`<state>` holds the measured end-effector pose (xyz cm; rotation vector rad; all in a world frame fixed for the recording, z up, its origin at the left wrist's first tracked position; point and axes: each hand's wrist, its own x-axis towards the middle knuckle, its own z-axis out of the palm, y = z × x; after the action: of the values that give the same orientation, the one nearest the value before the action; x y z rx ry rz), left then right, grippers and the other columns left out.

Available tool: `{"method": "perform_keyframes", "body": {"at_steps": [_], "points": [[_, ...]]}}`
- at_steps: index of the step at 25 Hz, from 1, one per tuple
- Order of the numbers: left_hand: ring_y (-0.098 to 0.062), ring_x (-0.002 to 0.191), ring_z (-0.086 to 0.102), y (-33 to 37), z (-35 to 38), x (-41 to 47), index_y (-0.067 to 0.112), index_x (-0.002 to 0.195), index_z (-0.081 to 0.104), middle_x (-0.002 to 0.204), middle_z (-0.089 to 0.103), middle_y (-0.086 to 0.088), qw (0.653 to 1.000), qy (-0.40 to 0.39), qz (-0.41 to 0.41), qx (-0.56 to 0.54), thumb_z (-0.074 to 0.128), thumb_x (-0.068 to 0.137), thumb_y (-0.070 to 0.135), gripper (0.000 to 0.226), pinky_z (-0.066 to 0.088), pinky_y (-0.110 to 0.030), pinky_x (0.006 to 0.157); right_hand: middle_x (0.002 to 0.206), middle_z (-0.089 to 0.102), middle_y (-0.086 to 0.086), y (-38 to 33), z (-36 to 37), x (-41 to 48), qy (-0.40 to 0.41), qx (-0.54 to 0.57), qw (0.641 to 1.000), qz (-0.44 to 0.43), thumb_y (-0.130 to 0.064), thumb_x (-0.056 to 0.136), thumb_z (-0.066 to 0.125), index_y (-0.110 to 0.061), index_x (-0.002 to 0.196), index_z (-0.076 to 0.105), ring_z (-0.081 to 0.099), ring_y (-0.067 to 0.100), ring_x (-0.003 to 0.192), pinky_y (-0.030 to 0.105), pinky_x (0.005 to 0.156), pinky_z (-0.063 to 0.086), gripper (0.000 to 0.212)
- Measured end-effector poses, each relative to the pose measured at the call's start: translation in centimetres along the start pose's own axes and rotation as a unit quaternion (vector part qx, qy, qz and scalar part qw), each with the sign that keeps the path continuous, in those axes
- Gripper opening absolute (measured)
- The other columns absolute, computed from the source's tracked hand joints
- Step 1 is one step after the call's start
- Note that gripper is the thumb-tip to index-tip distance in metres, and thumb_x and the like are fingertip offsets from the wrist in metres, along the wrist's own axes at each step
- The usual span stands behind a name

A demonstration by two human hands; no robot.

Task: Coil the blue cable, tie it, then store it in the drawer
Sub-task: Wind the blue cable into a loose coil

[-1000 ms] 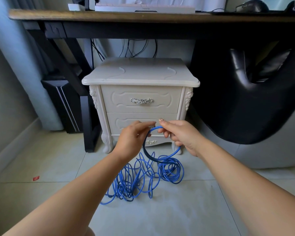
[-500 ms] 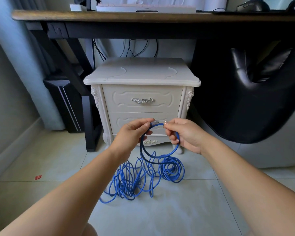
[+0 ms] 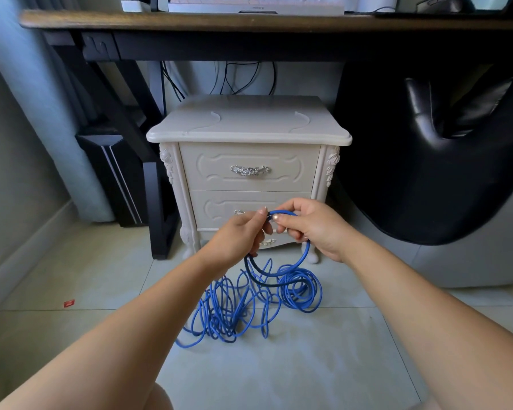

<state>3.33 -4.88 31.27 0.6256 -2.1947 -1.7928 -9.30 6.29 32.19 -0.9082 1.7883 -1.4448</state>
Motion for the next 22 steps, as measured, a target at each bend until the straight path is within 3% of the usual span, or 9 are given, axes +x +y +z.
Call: {"method": "perform_keyframes", "body": {"at_steps": [4,8,10,14,15,17,18,20,22], "points": [[-0.01,0.049,0.024,0.5,-0.4,0.0,0.016,0.079,0.049,0.058,0.026,0.007,0.994,-0.011,-0.054,-0.092,0.038,0.104,0.04,0.037,0.03,-0.021,0.051,0.071,0.061,0.004,-0.1,0.7,0.1,-0.003,0.06,0.998,0.009,-0.009,0.093,0.061,-0.01,0.096,0.063,0.048,0.007,0.051,0.016,0.048,0.039,0.004],[-0.007,0.044,0.023,0.9,-0.3,0.4,0.018,0.077,0.048,0.055,0.026,0.009,0.971,0.059,-0.059,-0.224,0.039,0.104,0.038,0.035,0.025,-0.019,0.046,0.077,0.064,0.011,-0.2,0.5,0.4,0.03,0.249,0.964,0.089,-0.044,0.094,0.055,-0.006,0.108,0.06,0.063,0.021,0.068,0.031,0.068,0.055,0.041],[-0.007,0.044,0.022,1.0,-0.3,0.6,0.019,0.075,0.047,0.053,0.026,0.009,0.951,0.085,-0.06,-0.29,0.038,0.104,0.039,0.036,0.024,-0.02,0.048,0.086,0.069,0.013,0.6,0.7,0.4,0.013,0.192,0.971,0.141,-0.059,0.091,0.048,-0.009,0.106,0.064,0.068,0.027,0.086,0.038,0.082,0.054,0.055],[-0.007,0.043,0.02,1.3,-0.3,0.9,0.02,0.072,0.046,0.053,0.024,0.008,0.909,0.115,-0.06,-0.397,0.038,0.104,0.041,0.039,0.022,-0.021,0.049,0.112,0.073,0.003,1.8,3.1,-0.3,-0.015,-0.034,0.983,0.18,-0.074,0.089,0.035,-0.02,0.116,0.066,0.061,0.021,0.114,0.041,0.107,0.036,0.067],[-0.007,0.043,0.02,1.3,-0.3,0.9,0.019,0.072,0.046,0.053,0.024,0.008,0.903,0.124,-0.058,-0.408,0.038,0.104,0.041,0.039,0.022,-0.021,0.05,0.12,0.068,0.002,1.7,3.8,-0.4,0.014,-0.082,0.979,0.184,-0.075,0.088,0.034,-0.019,0.122,0.063,0.058,0.021,0.117,0.04,0.109,0.035,0.072],[-0.009,0.045,0.021,1.4,-0.3,0.8,0.019,0.072,0.046,0.055,0.023,0.007,0.895,0.148,-0.047,-0.418,0.039,0.104,0.04,0.039,0.023,-0.023,0.053,0.132,0.058,0.008,1.5,4.7,-0.6,0.144,-0.115,0.962,0.203,-0.078,0.083,0.04,-0.011,0.129,0.054,0.054,0.028,0.115,0.038,0.101,0.041,0.082],[-0.009,0.045,0.021,1.5,-0.2,0.7,0.019,0.072,0.046,0.055,0.023,0.006,0.892,0.16,-0.04,-0.422,0.038,0.104,0.04,0.039,0.023,-0.023,0.053,0.138,0.052,0.01,1.6,4.9,-0.6,0.185,-0.05,0.948,0.254,-0.079,0.079,0.047,-0.012,0.132,0.049,0.053,0.032,0.117,0.041,0.099,0.04,0.086],[-0.01,0.048,0.02,1.5,0.0,0.6,0.019,0.072,0.044,0.055,0.022,0.006,0.887,0.17,-0.027,-0.428,0.037,0.104,0.039,0.04,0.024,-0.024,0.054,0.143,0.046,0.013,1.5,5.5,-0.6,0.1,0.159,0.914,0.36,-0.081,0.072,0.055,-0.018,0.145,0.035,0.049,0.041,0.124,0.051,0.1,0.038,0.099],[-0.01,0.048,0.02,1.6,0.2,0.7,0.018,0.071,0.043,0.055,0.022,0.006,0.882,0.168,-0.027,-0.439,0.037,0.105,0.039,0.04,0.025,-0.024,0.055,0.11,0.062,0.016,1.7,5.8,-0.3,-0.008,0.298,0.892,0.34,-0.071,0.084,0.051,-0.011,0.133,0.045,0.059,0.039,0.104,0.048,0.085,0.044,0.078]]}}
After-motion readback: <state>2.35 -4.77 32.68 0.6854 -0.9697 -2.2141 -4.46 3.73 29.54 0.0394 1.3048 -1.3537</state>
